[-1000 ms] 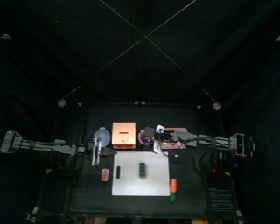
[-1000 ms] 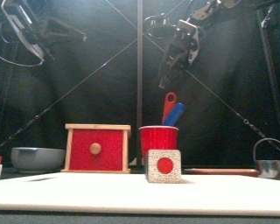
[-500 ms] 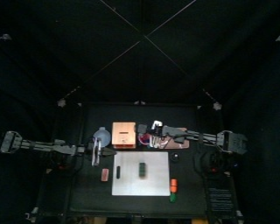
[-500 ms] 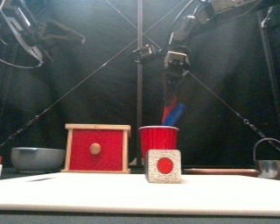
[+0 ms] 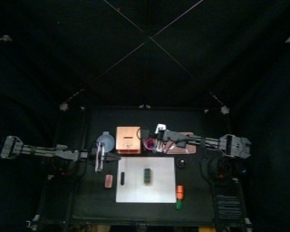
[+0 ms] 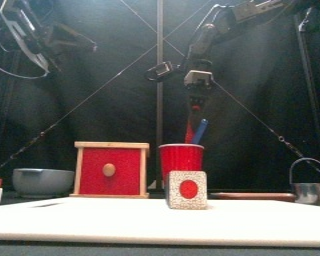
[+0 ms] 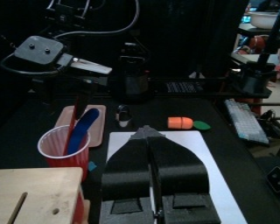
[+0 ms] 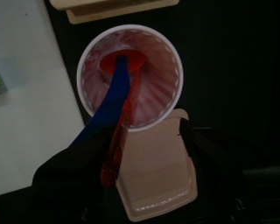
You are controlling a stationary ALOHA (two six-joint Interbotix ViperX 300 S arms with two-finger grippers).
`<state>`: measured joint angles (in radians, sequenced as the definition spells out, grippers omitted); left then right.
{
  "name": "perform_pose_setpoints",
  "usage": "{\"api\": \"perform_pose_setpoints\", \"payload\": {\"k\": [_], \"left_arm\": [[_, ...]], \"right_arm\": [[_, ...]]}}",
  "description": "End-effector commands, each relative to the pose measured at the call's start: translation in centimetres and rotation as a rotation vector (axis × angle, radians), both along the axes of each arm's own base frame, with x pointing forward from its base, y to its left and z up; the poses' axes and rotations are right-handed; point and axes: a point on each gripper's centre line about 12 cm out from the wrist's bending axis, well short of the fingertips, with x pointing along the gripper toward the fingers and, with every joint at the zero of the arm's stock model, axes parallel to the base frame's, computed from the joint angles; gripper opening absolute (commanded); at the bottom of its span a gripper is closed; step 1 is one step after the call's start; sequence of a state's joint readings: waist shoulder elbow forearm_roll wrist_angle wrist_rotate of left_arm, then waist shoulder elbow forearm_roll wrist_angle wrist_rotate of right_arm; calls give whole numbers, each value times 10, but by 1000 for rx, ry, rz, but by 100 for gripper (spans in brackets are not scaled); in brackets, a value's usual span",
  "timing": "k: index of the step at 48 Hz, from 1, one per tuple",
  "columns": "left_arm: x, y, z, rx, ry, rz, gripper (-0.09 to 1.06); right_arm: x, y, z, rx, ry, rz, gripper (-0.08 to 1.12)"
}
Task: Cut the sushi into 4 pieces with the knife
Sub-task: Pick up the knife at its handle with right hand
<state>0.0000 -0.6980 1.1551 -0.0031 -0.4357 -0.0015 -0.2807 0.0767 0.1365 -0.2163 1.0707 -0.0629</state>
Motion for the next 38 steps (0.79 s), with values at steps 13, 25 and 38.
{"api": "perform_pose_setpoints", "payload": {"k": [13, 25, 38], "left_arm": [[1, 1, 3, 0, -14, 3, 2], [0, 2, 1, 0, -8, 8, 2], [-1, 5, -2, 0, 0, 22, 2]], "right_arm": [[3, -8, 12, -11, 11, -9, 79], [2, -12, 13, -30, 17, -10, 60], [4, -17, 21, -46, -1, -14, 26]]}}
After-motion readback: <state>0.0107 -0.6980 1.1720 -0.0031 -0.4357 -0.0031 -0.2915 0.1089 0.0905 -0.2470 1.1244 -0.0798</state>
